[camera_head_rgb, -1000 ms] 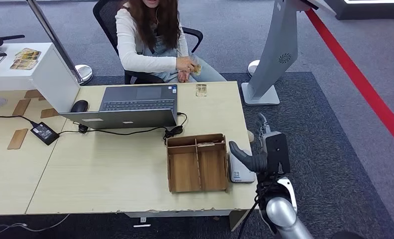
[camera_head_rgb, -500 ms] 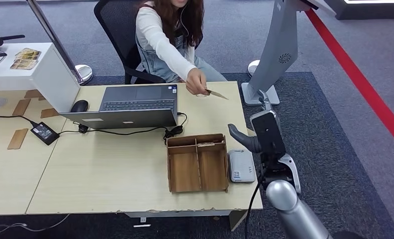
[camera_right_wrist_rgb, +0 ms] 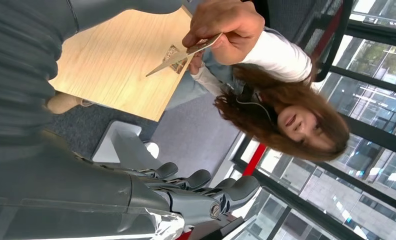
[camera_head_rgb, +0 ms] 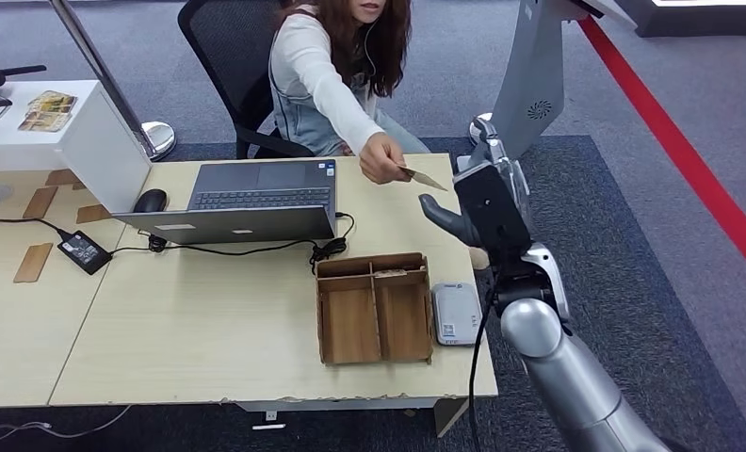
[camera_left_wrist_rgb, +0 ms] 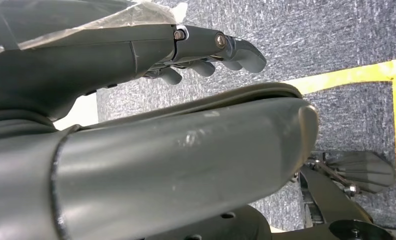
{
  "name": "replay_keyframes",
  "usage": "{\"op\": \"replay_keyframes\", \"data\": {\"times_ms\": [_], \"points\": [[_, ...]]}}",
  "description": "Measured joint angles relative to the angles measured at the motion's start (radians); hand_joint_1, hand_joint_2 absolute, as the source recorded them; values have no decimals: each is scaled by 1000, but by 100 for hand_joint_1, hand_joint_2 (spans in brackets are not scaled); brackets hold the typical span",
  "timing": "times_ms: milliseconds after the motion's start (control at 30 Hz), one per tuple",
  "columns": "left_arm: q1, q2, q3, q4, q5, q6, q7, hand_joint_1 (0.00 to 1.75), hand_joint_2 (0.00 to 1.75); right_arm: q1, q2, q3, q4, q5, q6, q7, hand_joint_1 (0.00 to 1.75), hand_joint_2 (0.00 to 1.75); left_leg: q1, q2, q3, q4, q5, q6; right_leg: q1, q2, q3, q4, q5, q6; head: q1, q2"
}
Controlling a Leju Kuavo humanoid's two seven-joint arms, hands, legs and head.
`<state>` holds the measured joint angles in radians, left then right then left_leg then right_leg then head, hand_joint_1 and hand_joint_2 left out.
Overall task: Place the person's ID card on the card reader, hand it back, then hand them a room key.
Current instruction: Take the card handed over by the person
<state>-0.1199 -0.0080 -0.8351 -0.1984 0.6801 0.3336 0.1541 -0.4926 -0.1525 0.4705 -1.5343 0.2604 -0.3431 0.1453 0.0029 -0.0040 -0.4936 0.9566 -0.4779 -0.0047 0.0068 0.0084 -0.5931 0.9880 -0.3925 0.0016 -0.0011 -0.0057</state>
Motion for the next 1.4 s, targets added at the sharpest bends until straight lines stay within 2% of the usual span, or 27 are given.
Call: {"op": "replay_keyframes", "data": {"times_ms": [567,667,800,833,900,1400], "points": [[-2,3,-18,0,-4,0,1,0,0,-54,41,57,76,-6,40,0,3,175,0,0,0,0,0,0,0,0,0,0,0,0,0,0],[-2,4,-23,0,-3,-1,2,0,0,-65,51,67,96,-10,44,0,27,175,0,0,0,0,0,0,0,0,0,0,0,0,0,0],[-2,5,-24,0,0,-2,2,0,0,-74,62,76,121,-13,46,-3,104,175,0,0,0,0,0,0,0,0,0,0,0,0,0,0],[-2,6,-24,0,1,-2,1,0,0,-76,64,78,127,-14,46,-4,117,175,0,0,0,0,0,0,0,0,0,0,0,0,0,0],[-2,6,-24,0,2,-2,1,0,0,-78,68,82,140,-16,46,-7,130,175,0,0,0,0,0,0,0,0,0,0,0,0,0,0],[-2,8,-24,0,13,-2,1,0,0,-92,84,103,210,-18,46,-20,148,175,0,0,0,0,0,0,0,0,0,0,0,0,0,0]]}}
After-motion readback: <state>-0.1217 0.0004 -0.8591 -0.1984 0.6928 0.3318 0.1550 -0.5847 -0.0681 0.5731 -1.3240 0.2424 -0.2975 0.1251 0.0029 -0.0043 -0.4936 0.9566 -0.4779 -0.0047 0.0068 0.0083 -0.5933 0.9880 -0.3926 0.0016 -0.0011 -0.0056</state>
